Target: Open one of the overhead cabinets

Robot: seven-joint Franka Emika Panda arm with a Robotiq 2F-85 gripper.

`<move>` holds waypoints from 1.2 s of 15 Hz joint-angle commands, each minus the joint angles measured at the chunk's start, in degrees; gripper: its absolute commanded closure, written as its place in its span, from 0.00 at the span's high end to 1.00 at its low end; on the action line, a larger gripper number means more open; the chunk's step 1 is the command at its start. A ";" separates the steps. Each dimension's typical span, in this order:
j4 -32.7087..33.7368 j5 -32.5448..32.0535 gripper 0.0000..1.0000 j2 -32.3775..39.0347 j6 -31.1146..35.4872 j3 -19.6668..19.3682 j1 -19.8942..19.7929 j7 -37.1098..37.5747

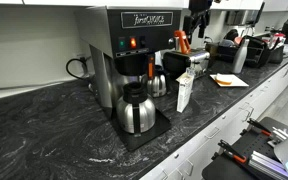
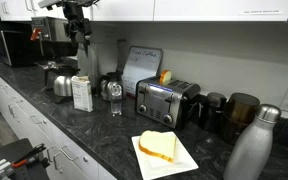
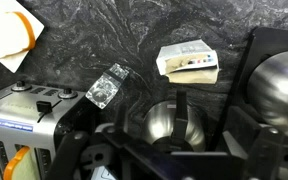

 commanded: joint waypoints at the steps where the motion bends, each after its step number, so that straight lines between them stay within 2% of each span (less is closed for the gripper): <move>1: 0.14 -0.44 1.00 0.18 -0.12 -1.02 1.24 0.38; 5: -0.85 -1.42 1.00 -2.52 -0.34 -0.34 1.88 1.40; 10: -3.75 -0.25 1.00 -9.63 -5.39 0.82 3.31 7.67; 11: -1.92 -0.48 1.00 -6.96 -4.54 0.31 3.46 5.48; 18: -2.42 -0.47 1.00 -7.17 -4.61 0.45 3.62 5.97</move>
